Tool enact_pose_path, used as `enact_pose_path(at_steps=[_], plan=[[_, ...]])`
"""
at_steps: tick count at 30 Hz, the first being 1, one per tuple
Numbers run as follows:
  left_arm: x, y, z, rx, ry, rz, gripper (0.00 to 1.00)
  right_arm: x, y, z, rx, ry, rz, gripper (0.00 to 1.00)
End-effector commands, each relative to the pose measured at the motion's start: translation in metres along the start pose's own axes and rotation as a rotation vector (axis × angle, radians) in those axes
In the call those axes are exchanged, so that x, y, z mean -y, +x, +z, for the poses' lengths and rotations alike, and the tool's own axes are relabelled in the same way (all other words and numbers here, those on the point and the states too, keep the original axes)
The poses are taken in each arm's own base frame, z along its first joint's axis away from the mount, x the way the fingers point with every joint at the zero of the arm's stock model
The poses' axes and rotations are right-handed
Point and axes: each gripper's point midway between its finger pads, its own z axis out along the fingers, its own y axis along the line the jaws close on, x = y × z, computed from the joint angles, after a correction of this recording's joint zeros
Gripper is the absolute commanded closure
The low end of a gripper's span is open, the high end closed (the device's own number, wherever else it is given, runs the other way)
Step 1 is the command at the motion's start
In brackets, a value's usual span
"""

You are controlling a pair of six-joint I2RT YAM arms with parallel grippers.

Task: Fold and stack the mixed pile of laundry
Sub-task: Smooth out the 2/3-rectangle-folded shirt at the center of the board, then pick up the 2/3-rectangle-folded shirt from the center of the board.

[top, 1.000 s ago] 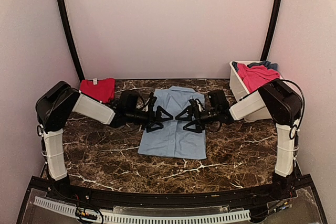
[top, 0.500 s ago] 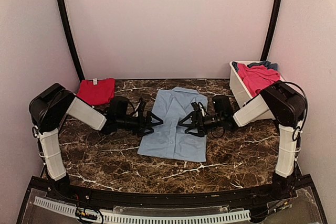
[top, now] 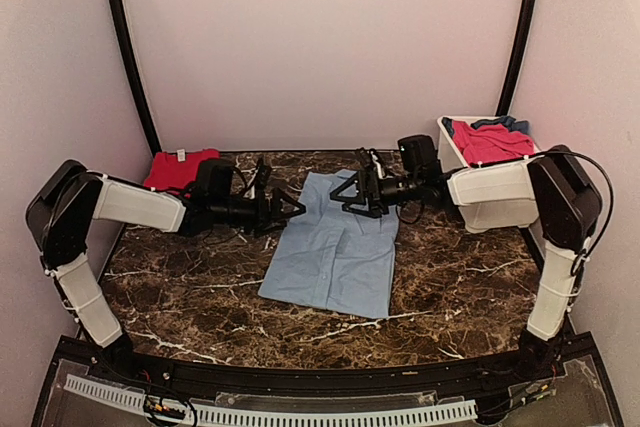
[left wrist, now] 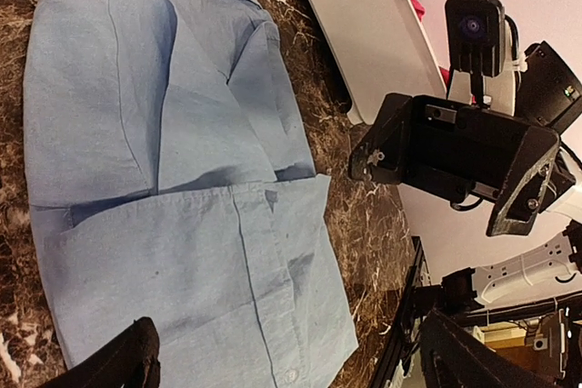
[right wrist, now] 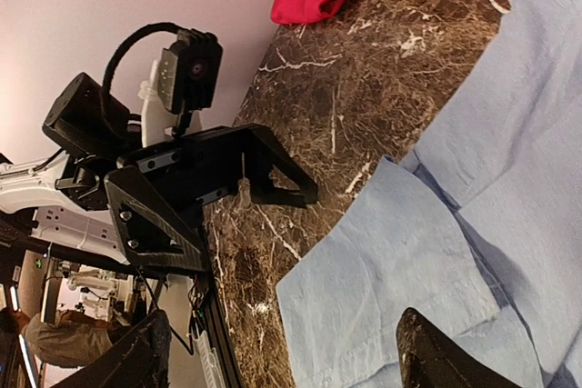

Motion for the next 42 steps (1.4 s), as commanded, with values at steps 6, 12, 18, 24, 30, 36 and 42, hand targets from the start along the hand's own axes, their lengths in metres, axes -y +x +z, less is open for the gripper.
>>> enact_pose_path(at_steps=[6, 12, 18, 24, 30, 36, 42], plan=[[-0.027, 0.004, 0.032, -0.037, 0.011, -0.033, 0.01, 0.047, 0.025, 0.056, -0.136, -0.054, 0.120, 0.30], [-0.038, 0.021, 0.023, -0.039, -0.015, -0.049, 0.01, 0.097, 0.054, 0.075, -0.231, 0.024, 0.142, 0.44], [-0.026, 0.029, -0.026, 0.014, -0.153, 0.074, 0.01, 0.093, 0.082, 0.110, -0.368, -0.013, 0.043, 0.50], [0.003, 0.044, -0.069, 0.077, -0.475, 0.479, 0.01, 0.092, 0.110, 0.108, -0.434, -0.030, -0.004, 0.55], [0.019, 0.121, -0.065, -0.162, -0.620, 0.883, 0.01, 0.096, 0.128, 0.091, -0.466, 0.026, -0.017, 0.57], [0.043, 0.181, -0.048, -0.293, -0.541, 1.270, 0.10, 0.104, 0.147, 0.081, -0.452, 0.066, 0.067, 0.59], [0.064, 0.214, -0.026, -0.304, -0.328, 1.460, 0.34, 0.094, 0.146, 0.078, -0.424, 0.046, 0.103, 0.61]])
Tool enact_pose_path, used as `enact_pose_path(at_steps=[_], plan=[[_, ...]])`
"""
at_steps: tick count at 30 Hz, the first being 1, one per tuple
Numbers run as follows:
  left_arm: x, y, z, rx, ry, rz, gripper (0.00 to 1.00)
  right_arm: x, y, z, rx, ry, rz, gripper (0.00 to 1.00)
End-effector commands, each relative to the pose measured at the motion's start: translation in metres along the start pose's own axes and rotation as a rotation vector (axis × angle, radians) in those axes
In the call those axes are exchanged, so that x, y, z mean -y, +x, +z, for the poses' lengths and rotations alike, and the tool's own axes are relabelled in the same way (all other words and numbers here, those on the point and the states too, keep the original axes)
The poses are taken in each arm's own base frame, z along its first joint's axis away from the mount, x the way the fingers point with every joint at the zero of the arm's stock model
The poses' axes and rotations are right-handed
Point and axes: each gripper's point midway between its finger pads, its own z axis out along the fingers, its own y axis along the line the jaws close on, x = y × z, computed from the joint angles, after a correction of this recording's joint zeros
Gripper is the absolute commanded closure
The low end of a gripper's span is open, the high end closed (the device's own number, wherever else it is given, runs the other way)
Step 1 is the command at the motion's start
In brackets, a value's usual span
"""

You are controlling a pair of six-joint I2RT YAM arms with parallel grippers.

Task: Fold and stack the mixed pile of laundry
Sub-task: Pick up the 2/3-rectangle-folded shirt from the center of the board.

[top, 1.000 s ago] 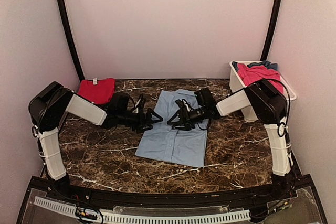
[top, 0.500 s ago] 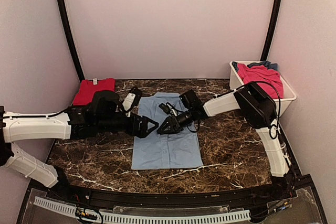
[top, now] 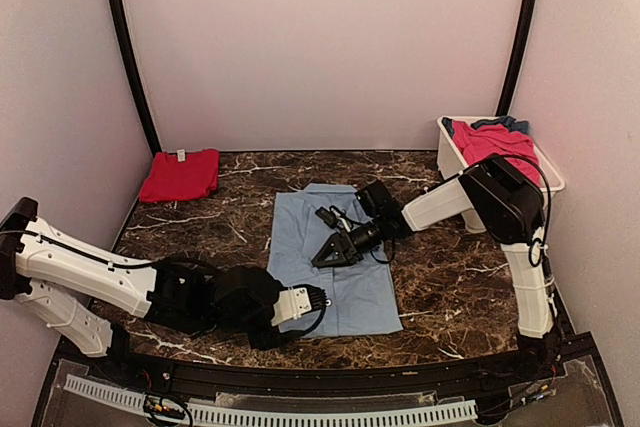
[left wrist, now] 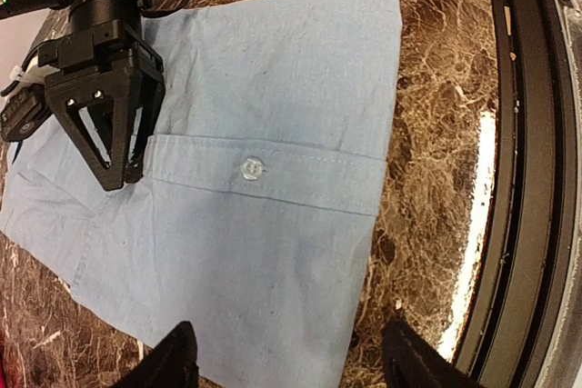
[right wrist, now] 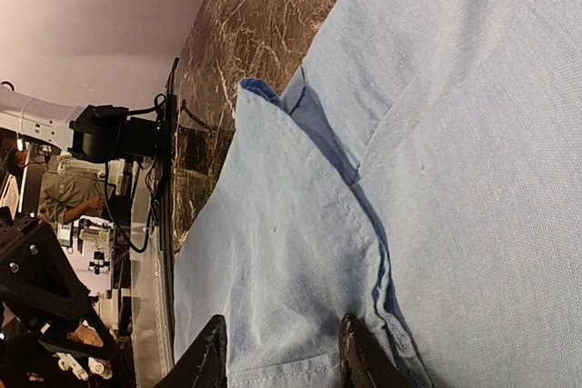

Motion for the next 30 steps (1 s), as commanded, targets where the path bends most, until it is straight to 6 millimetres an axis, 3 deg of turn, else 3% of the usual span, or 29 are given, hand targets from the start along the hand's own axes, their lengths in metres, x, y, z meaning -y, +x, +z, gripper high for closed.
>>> enact_pose_path(at_steps=[1, 4, 9, 13, 16, 23, 28, 30], plan=[[0.020, -0.010, 0.010, 0.065, 0.039, 0.214, 0.39, 0.034, 0.035, 0.005, -0.043, 0.101, 0.177, 0.62], [0.034, -0.012, 0.023, 0.061, 0.065, 0.278, 0.48, 0.032, 0.031, 0.004, -0.033, 0.107, 0.172, 0.65], [0.052, -0.011, 0.042, 0.037, 0.087, 0.341, 0.50, 0.024, 0.021, -0.001, -0.016, 0.115, 0.151, 0.69], [0.049, -0.007, 0.055, 0.015, 0.040, 0.360, 0.50, 0.008, 0.009, -0.007, 0.009, 0.110, 0.108, 0.71], [0.044, -0.006, 0.062, 0.001, -0.009, 0.392, 0.53, 0.008, 0.012, -0.007, -0.010, 0.119, 0.119, 0.73], [0.034, 0.002, 0.076, -0.046, -0.098, 0.495, 0.57, 0.032, 0.028, 0.000, -0.047, 0.170, 0.148, 0.77], [0.032, 0.000, 0.075, -0.047, -0.151, 0.533, 0.76, 0.046, 0.039, 0.006, -0.067, 0.178, 0.171, 0.78], [0.044, -0.008, 0.067, -0.013, -0.129, 0.553, 0.83, 0.044, 0.040, 0.006, -0.068, 0.178, 0.163, 0.78]])
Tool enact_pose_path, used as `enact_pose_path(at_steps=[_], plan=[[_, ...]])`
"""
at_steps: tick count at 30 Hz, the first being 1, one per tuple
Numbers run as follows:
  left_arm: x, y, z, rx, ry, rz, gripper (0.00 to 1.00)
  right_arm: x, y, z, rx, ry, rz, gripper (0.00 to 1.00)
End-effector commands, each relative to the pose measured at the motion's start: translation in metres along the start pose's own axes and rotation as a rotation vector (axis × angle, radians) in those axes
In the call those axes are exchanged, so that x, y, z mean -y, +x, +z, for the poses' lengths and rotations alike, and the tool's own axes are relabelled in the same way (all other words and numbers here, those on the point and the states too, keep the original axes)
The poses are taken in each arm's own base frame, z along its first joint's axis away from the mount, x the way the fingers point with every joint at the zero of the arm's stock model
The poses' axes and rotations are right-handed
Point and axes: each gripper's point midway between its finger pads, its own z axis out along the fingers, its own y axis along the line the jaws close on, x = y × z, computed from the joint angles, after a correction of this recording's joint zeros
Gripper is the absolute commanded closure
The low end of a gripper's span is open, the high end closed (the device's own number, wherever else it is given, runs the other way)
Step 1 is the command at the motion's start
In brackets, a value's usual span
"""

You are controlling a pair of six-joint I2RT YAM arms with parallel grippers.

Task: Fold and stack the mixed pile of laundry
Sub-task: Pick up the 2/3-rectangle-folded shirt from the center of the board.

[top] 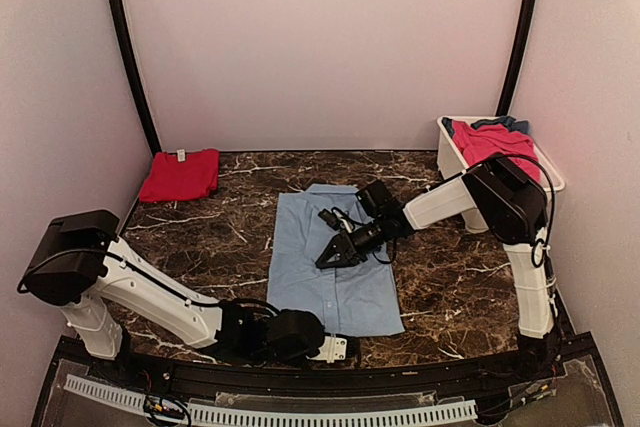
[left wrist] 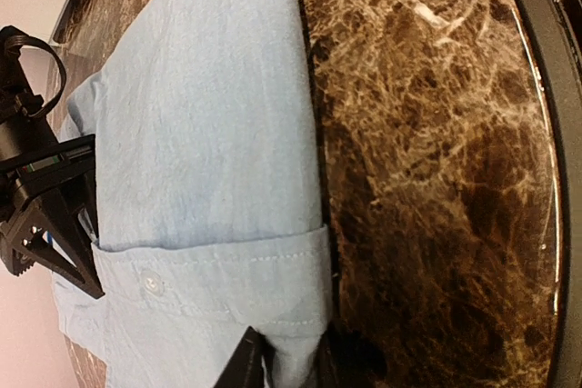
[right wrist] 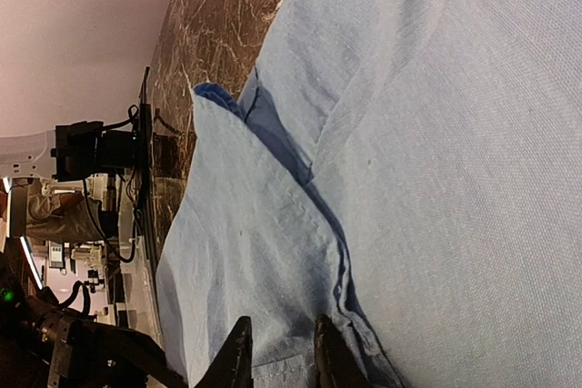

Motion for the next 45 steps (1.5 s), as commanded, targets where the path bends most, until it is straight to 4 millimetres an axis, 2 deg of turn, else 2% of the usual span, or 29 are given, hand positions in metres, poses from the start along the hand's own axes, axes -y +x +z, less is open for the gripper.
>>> enact_pose_path(at_steps=[1, 4, 5, 10, 13, 14, 15, 16, 18, 20, 23, 25, 27, 31, 34, 39, 45], plan=[[0.002, -0.017, -0.015, 0.034, -0.020, 0.058, 0.88, 0.036, 0.034, 0.012, -0.069, 0.101, 0.081, 0.78], [0.011, -0.035, -0.033, 0.099, 0.036, 0.038, 0.97, 0.026, 0.037, 0.013, -0.072, 0.094, 0.060, 0.78], [0.014, -0.034, -0.036, 0.093, 0.058, 0.036, 0.99, 0.022, 0.040, 0.014, -0.078, 0.096, 0.052, 0.78], [0.029, -0.031, -0.052, 0.076, 0.188, -0.045, 1.00, -0.008, 0.061, 0.020, -0.114, 0.090, 0.016, 0.79], [0.028, -0.031, -0.063, 0.080, 0.215, -0.098, 1.00, -0.021, 0.072, 0.013, -0.115, 0.093, 0.005, 0.79], [0.022, -0.031, -0.068, 0.092, 0.192, -0.119, 0.97, -0.020, 0.073, 0.010, -0.109, 0.110, 0.004, 0.78], [0.019, -0.030, -0.069, 0.094, 0.174, -0.127, 0.91, -0.019, 0.075, 0.009, -0.113, 0.116, 0.005, 0.78], [0.016, -0.027, -0.069, 0.089, 0.150, -0.130, 0.74, -0.015, 0.077, 0.010, -0.120, 0.129, 0.008, 0.78], [0.015, -0.022, -0.065, 0.064, 0.131, -0.122, 0.60, -0.005, 0.076, 0.015, -0.131, 0.144, 0.021, 0.79], [0.023, -0.022, -0.059, 0.040, 0.141, -0.098, 0.57, 0.005, 0.074, 0.021, -0.137, 0.152, 0.036, 0.79], [0.044, -0.027, -0.054, 0.027, 0.140, -0.029, 0.56, 0.025, 0.070, 0.025, -0.134, 0.183, 0.068, 0.79], [0.053, -0.031, -0.052, 0.031, 0.164, -0.046, 0.56, 0.039, 0.065, 0.024, -0.119, 0.206, 0.086, 0.79], [0.055, -0.037, -0.051, 0.049, 0.170, -0.073, 0.55, 0.051, 0.058, 0.021, -0.097, 0.218, 0.108, 0.80], [0.047, -0.041, -0.049, 0.066, 0.118, -0.086, 0.53, 0.061, 0.043, 0.013, -0.060, 0.222, 0.127, 0.81], [0.042, -0.034, -0.044, 0.044, 0.068, -0.069, 0.53, 0.064, 0.039, 0.010, -0.057, 0.234, 0.126, 0.81], [0.029, -0.027, -0.033, 0.017, -0.042, -0.072, 0.54, 0.069, 0.037, 0.008, -0.058, 0.238, 0.130, 0.81], [0.025, -0.012, -0.019, -0.032, -0.095, -0.051, 0.55, 0.070, 0.039, 0.008, -0.063, 0.233, 0.130, 0.82]])
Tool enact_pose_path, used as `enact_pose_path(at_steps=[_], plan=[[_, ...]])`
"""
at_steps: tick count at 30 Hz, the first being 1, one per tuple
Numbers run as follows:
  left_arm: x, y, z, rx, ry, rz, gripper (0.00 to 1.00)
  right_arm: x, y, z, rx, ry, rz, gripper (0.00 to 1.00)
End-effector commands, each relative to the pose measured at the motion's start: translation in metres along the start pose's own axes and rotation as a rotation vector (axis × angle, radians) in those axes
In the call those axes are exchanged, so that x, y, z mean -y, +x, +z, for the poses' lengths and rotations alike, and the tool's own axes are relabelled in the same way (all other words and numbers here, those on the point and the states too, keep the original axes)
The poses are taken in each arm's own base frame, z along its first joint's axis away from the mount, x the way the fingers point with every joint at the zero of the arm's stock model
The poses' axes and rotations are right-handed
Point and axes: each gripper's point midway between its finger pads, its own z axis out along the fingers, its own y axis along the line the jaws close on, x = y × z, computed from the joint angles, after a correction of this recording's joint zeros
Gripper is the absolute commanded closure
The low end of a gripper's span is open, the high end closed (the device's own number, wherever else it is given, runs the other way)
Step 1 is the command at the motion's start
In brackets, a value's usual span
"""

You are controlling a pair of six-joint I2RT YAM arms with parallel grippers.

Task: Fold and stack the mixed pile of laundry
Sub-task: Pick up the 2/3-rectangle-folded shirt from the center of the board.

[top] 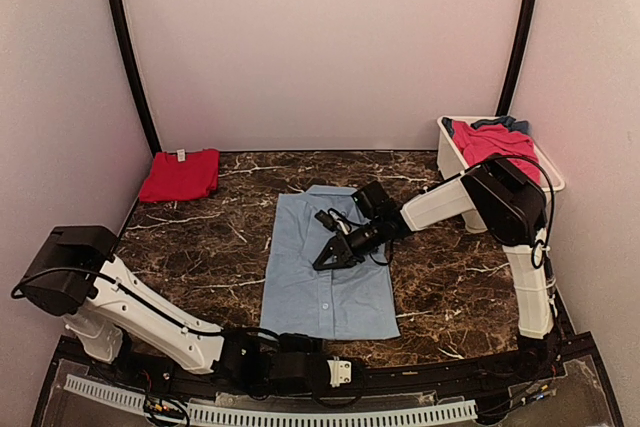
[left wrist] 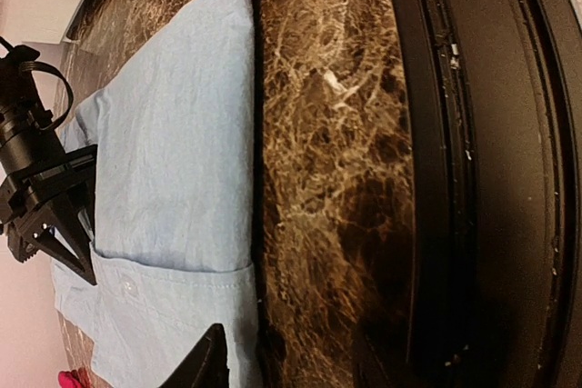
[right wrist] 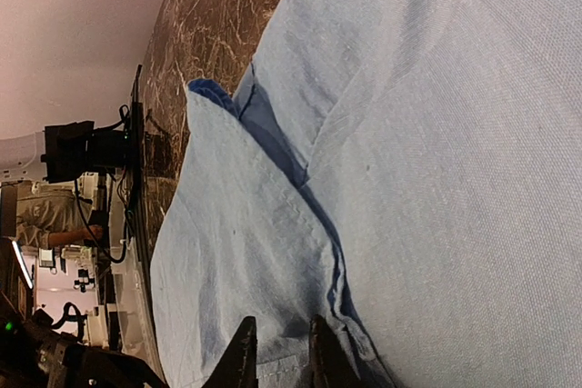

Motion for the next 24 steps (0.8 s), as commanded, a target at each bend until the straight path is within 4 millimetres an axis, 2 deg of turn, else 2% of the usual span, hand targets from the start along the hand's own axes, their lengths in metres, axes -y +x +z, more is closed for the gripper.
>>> enact_pose_path(at_steps=[1, 6, 12, 15, 19, 22, 24], plan=[[-0.009, 0.014, 0.013, -0.038, -0.080, 0.016, 0.56, 0.067, 0.042, 0.007, -0.072, 0.200, 0.147, 0.82], [-0.009, 0.036, 0.031, -0.115, -0.159, 0.087, 0.62, 0.070, 0.047, 0.008, -0.081, 0.201, 0.151, 0.84], [-0.020, 0.044, 0.037, -0.142, -0.241, 0.109, 0.71, 0.066, 0.055, 0.010, -0.093, 0.191, 0.150, 0.87], [-0.026, 0.044, 0.038, -0.144, -0.273, 0.109, 0.74, 0.065, 0.062, 0.013, -0.101, 0.187, 0.150, 0.87], [-0.030, 0.040, 0.036, -0.132, -0.289, 0.122, 0.84, 0.064, 0.070, 0.016, -0.115, 0.189, 0.152, 0.88], [-0.033, 0.031, 0.026, -0.111, -0.271, 0.110, 0.98, 0.057, 0.073, 0.018, -0.122, 0.186, 0.139, 0.88], [-0.035, 0.025, 0.017, -0.089, -0.233, 0.065, 1.00, 0.051, 0.076, 0.019, -0.129, 0.186, 0.131, 0.88]])
